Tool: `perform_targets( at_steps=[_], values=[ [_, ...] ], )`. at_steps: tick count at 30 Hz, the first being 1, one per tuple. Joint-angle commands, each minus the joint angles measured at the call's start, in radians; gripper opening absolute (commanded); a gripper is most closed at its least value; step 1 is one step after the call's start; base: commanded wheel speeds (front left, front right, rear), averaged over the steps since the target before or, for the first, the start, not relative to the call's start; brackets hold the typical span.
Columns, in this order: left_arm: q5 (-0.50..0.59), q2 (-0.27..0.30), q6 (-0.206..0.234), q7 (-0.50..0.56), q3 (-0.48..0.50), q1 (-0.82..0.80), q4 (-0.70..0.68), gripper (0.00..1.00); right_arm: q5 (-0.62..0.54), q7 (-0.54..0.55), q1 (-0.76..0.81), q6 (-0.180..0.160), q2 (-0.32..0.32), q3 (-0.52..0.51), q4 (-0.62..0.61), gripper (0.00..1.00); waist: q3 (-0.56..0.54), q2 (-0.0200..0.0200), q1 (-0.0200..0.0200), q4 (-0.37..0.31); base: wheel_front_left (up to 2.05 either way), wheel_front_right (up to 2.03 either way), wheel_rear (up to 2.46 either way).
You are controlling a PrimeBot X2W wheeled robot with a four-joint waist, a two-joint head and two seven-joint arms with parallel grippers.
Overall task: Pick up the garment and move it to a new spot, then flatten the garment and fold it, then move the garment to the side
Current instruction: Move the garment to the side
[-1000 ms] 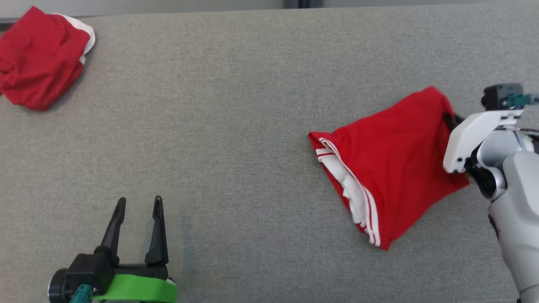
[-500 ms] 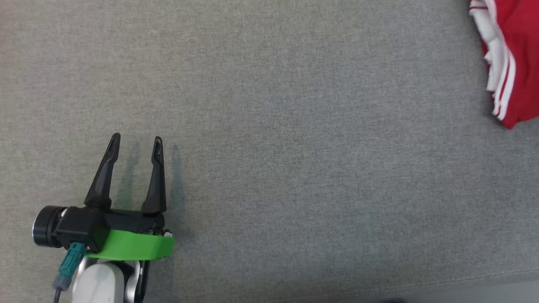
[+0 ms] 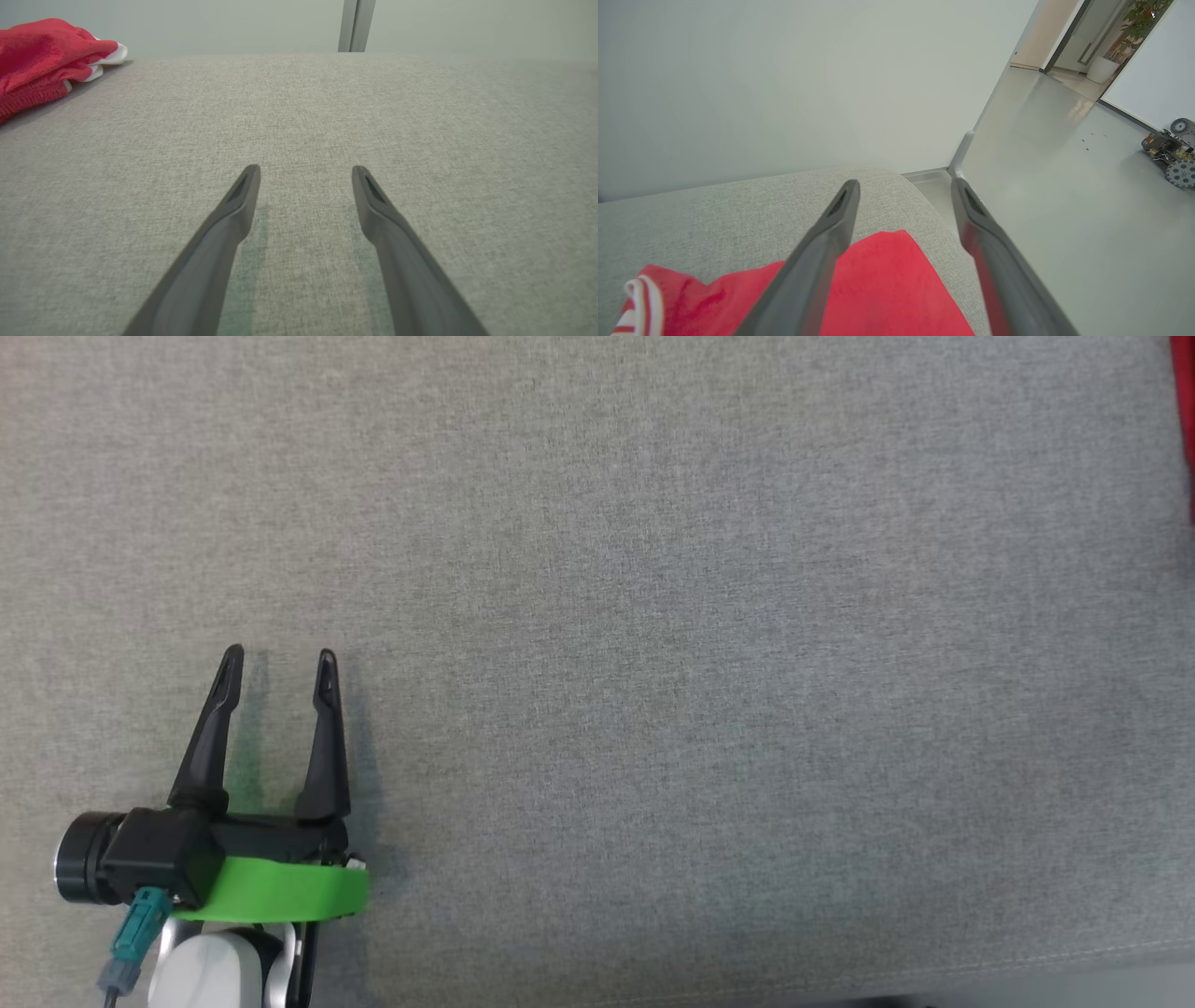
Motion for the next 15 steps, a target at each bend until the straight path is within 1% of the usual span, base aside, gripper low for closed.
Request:
perform_targets(
  at_steps=[1, 5, 8, 11, 15],
  values=[
    [-0.012, -0.005, -0.004, 0.0, 0.012, 0.015, 0.004, 1.0, -0.006, -0.04, 0.032, -0.002, 0.01, 0.025, -0.011, 1.0, -0.05, -0.0001, -0.0002, -0.007, 0.0, 0.0, 0.0],
    [-0.024, -0.012, -0.004, 0.0, 0.025, 0.038, 0.019, 1.0, 0.018, -0.145, 0.109, -0.002, 0.052, 0.1, -0.046, 1.0, -0.138, -0.0001, -0.0002, -0.015, 0.0, 0.0, 0.0],
    [-0.038, -0.016, 0.003, 0.0, 0.037, 0.068, 0.035, 1.0, 0.063, -0.19, 0.204, -0.002, 0.098, 0.178, -0.081, 1.0, -0.216, -0.0001, -0.0002, -0.019, 0.0, 0.0, 0.0],
    [-0.054, -0.018, 0.013, 0.0, 0.041, 0.099, 0.046, 1.0, 0.111, -0.214, 0.304, -0.002, 0.126, 0.244, -0.135, 1.0, -0.286, -0.0001, -0.0002, -0.021, 0.0, 0.0, 0.0],
    [-0.086, -0.019, 0.034, 0.0, 0.033, 0.151, 0.068, 1.0, 0.184, -0.238, 0.458, -0.002, 0.189, 0.326, -0.216, 1.0, -0.38, -0.0001, -0.0002, -0.026, 0.0, 0.0, 0.0]
  ],
)
